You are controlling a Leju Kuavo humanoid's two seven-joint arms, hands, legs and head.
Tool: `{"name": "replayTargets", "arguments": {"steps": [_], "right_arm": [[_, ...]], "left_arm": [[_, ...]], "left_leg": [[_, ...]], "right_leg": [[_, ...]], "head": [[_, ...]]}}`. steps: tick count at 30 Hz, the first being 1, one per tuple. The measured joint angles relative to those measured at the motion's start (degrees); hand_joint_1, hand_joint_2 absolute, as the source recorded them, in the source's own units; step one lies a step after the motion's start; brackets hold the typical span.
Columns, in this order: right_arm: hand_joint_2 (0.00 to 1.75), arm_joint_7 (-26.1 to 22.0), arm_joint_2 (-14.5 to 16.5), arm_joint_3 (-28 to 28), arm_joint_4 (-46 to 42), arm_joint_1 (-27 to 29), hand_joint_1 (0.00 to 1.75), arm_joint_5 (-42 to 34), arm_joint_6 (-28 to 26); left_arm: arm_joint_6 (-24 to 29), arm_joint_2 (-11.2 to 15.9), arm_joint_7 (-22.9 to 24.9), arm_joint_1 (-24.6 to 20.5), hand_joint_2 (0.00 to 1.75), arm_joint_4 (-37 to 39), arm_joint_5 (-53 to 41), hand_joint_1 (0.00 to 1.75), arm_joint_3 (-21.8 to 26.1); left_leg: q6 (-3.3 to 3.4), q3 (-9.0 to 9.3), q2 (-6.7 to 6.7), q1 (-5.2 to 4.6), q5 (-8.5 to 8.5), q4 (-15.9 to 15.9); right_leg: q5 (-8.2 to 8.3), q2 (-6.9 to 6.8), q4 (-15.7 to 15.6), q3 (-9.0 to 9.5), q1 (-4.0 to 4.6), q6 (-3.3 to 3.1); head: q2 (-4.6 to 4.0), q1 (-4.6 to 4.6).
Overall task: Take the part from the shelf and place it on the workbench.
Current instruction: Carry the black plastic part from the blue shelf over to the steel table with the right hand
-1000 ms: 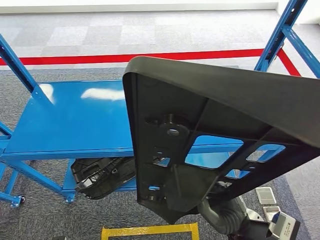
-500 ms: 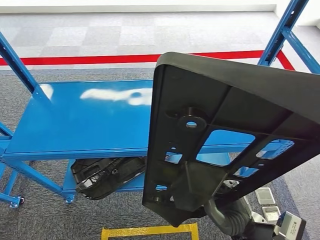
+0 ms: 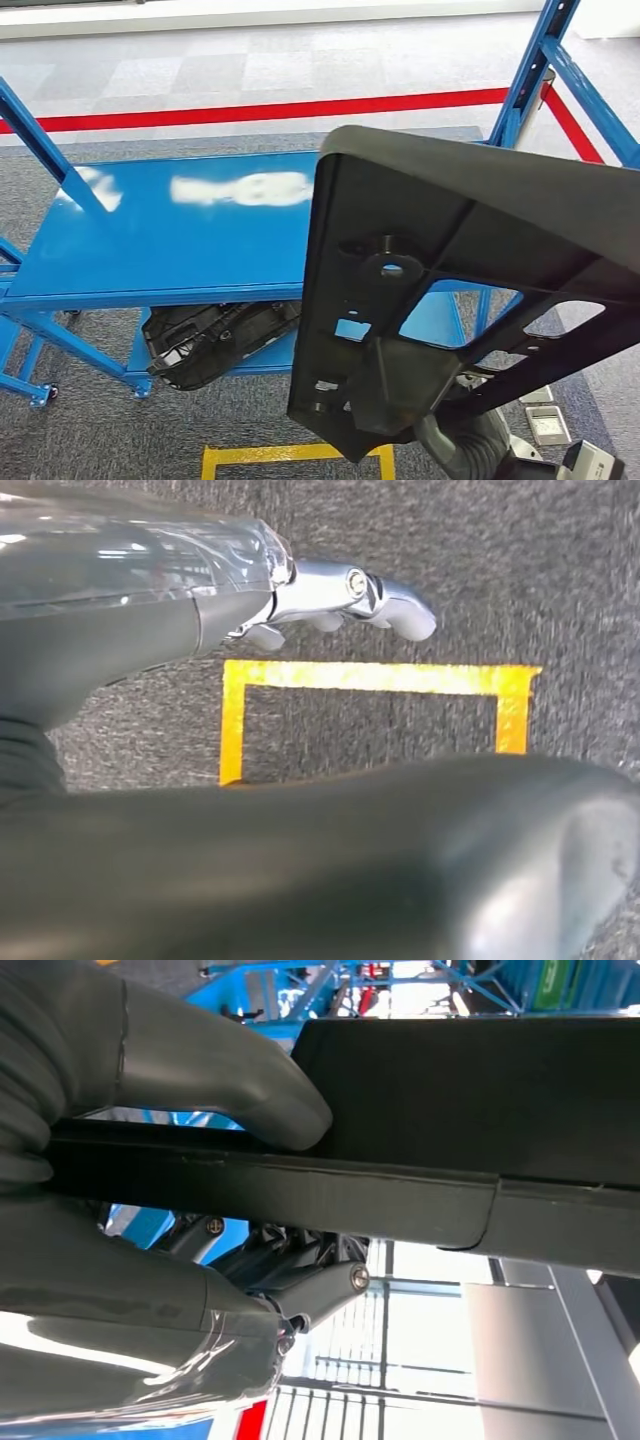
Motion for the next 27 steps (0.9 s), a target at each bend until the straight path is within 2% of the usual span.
{"name": "replayTargets", "arguments": {"steps": [3,4,5,7,8,9,10,12,13,14,15,16,17,19,20,22,23,24,25,27], "right_arm": [[1.75,-0.24,0.07,-0.03,-0.92,0.78,1.75,0.27,-0.02],[1.75,-0.32,0.11,-0.05,-1.2,0.98,1.75,0.28,-0.04],[1.75,-0.39,0.17,-0.08,-1.4,1.21,1.75,0.27,-0.07],[1.75,-0.49,0.29,-0.13,-1.76,1.78,1.75,0.21,-0.26],[1.75,-0.54,0.34,-0.19,-1.91,2.1,1.75,0.11,-0.42],[1.75,-0.57,0.38,-0.27,-2.02,2.33,1.75,-0.03,-0.6],[1.75,-0.6,0.39,-0.38,-2.07,2.49,1.75,-0.21,-0.83],[1.75,-0.58,0.42,-0.59,-2.07,2.8,1.75,-0.54,-1.17],[1.75,-0.57,0.43,-0.69,-2.07,3.04,1.75,-0.69,-1.34],[1.75,-0.52,0.44,-0.75,-2.06,3.28,1.75,-0.88,-1.44],[1.75,-0.46,0.45,-0.8,-2.06,3.5,1.75,-1.08,-1.54],[1.75,-0.4,0.46,-0.82,-2.05,3.66,1.75,-1.27,-1.62],[1.75,-0.35,0.46,-0.83,-2.05,3.74,1.75,-1.45,-1.67],[1.75,-0.35,0.53,-0.82,-2.05,3.73,1.75,-1.69,-1.7],[1.75,-0.45,0.62,-0.81,-2.03,3.69,1.75,-1.83,-1.69],[1.75,-0.76,0.88,-0.81,-1.93,3.64,1.75,-2.13,-1.52],[1.75,-0.98,1.02,-0.8,-1.83,3.55,1.75,-2.3,-1.38],[1.75,-1.13,1.16,-0.8,-1.69,3.43,1.75,-2.45,-1.26],[1.75,-1.26,1.31,-0.79,-1.52,3.29,1.75,-2.65,-1.18],[1.75,-1.44,1.58,-0.79,-1.07,3.06,1.75,-3.08,-1.11]], "left_arm": [[-0.19,0.05,0.01,-0.22,1.75,0.0,-0.62,0.0,-0.42],[-0.27,0.08,0.0,-0.31,1.75,0.0,-0.85,0.0,-0.59],[-0.34,0.11,0.01,-0.39,1.75,0.0,-1.07,0.0,-0.78],[-0.42,0.12,0.06,-0.37,1.75,0.0,-1.56,0.0,-1.16],[-0.48,0.12,0.13,-0.37,1.75,0.0,-1.85,0.0,-1.37],[-0.54,0.12,0.21,-0.4,1.75,0.0,-2.19,0.0,-1.58],[-0.63,0.12,0.29,-0.45,1.75,0.0,-2.5,0.0,-1.81],[-0.87,0.13,0.49,-0.49,1.75,0.0,-3.04,0.0,-2.26],[-0.96,0.13,0.61,-0.47,1.75,0.0,-3.21,0.0,-2.46],[-1.0,0.13,0.73,-0.45,1.75,0.0,-3.33,0.0,-2.63],[-0.97,0.13,0.83,-0.43,1.75,0.0,-3.38,0.0,-2.75],[-0.92,0.14,0.9,-0.43,1.75,0.0,-3.37,0.0,-2.83],[-0.85,0.16,0.91,-0.43,1.75,0.0,-3.31,0.0,-2.87],[-0.65,0.31,0.77,-0.46,1.75,0.0,-3.12,0.0,-2.93],[-0.52,0.44,0.61,-0.46,1.75,0.0,-2.94,0.0,-2.93],[-0.33,0.79,0.25,-0.37,1.75,0.0,-2.47,0.0,-2.88],[-0.27,0.98,0.04,-0.31,1.75,0.0,-2.24,0.0,-2.8],[-0.24,1.16,-0.18,-0.24,1.75,0.0,-2.01,0.0,-2.7],[-0.3,1.31,-0.48,-0.18,1.75,0.0,-1.81,0.0,-2.6],[-0.68,1.51,-1.24,-0.18,1.75,0.0,-1.41,0.0,-2.47]], "left_leg": [[1.33,7.51,-0.18,-0.46,4.13,-12.14],[1.63,8.79,-0.25,-0.67,4.68,-14.57],[1.77,9.14,-0.31,-0.86,4.74,-15.5],[2.0,8.86,-0.24,-0.93,5.41,-15.85],[2.21,8.63,-0.09,-0.84,5.93,-16.1],[2.46,8.27,0.07,-0.72,6.52,-16.34],[2.68,7.74,0.26,-0.6,7.11,-16.52],[2.95,6.41,0.54,-0.71,7.95,-16.3],[3.01,5.67,0.67,-0.76,8.37,-16.11],[3.01,4.91,0.79,-0.77,8.75,-15.86],[2.95,4.1,0.88,-0.76,9.09,-15.55],[2.82,3.34,0.92,-0.73,9.37,-15.18],[2.64,2.66,0.95,-0.7,9.6,-14.75],[2.16,1.62,0.95,-0.85,9.99,-13.86],[1.88,1.3,0.94,-0.93,10.26,-13.55],[1.26,0.79,0.88,-1.0,11.09,-13.36],[0.95,0.45,0.8,-0.96,11.0,-13.23],[0.62,0.05,0.7,-0.88,10.14,-12.72],[0.26,-0.51,0.59,-0.77,8.3,-11.29],[-0.37,-1.92,0.48,-0.47,3.26,-5.67]], "right_leg": [[0.72,0.04,0.01,-0.43,0.29,0.32],[1.0,0.05,0.03,-0.59,0.29,0.62],[1.32,0.03,0.02,-0.74,0.24,1.01],[1.78,0.05,-0.04,-0.92,0.06,1.83],[1.34,0.11,0.15,-1.03,0.01,2.12],[0.07,0.19,0.97,-1.28,0.0,2.29],[-2.14,0.28,2.84,-1.79,0.01,2.38],[-7.16,0.35,8.74,-3.02,0.06,2.49],[-8.64,0.36,11.59,-3.34,0.06,2.63],[-8.82,0.35,13.15,-3.04,0.05,2.78],[-7.84,0.34,12.9,-1.87,0.03,2.96],[-6.24,0.32,10.78,0.13,0.0,3.09],[-4.88,0.3,7.34,2.73,-0.02,3.15],[-4.14,0.35,0.63,7.07,0.1,3.01],[-4.48,0.4,-1.21,8.05,0.2,2.86],[-4.61,0.46,-2.02,7.91,0.3,2.29],[-4.31,0.38,-2.08,7.45,0.23,1.78],[-3.9,0.31,-2.11,6.87,0.12,1.14],[-3.41,0.22,-2.18,6.17,0.02,0.49],[-2.52,0.08,-2.19,4.76,0.03,-0.18]], "head": [[0.0,0.01],[0.0,0.02],[0.0,0.02],[0.0,0.02],[0.0,0.03],[0.0,0.04],[0.0,0.05],[0.0,0.08],[0.0,0.08],[0.0,0.08],[0.0,0.08],[0.0,0.09],[0.0,0.09],[0.0,0.07],[0.0,0.05],[0.0,0.02],[0.0,0.0],[0.0,-0.03],[0.0,-0.05],[0.0,-0.08]]}}
